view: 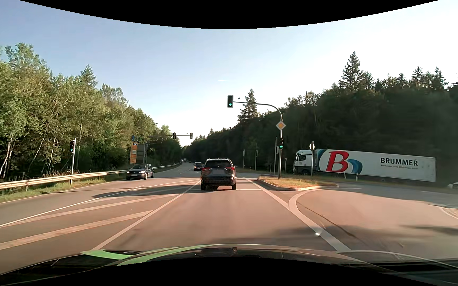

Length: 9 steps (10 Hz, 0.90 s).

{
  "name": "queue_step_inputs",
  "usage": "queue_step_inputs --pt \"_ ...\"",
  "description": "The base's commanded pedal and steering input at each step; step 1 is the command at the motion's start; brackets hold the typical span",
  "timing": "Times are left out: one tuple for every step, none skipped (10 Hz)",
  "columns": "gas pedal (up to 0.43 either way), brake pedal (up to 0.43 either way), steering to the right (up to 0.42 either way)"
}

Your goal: Follow the waypoints while adhering to traffic rules and regulations

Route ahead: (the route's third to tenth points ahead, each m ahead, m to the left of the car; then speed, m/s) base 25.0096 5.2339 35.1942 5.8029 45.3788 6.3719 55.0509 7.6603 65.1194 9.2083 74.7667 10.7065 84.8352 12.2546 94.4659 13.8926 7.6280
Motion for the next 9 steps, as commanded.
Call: queue_step_inputs --pt "0.280 0.000 -0.008" --pt "0.268 0.000 -0.006" --pt "0.260 0.000 -0.006" --pt "0.260 0.000 -0.006" --pt "0.260 0.000 -0.006" --pt "0.260 0.000 -0.006" --pt "0.260 0.000 -0.006" --pt "0.260 0.000 -0.006" --pt "0.260 0.000 -0.007"
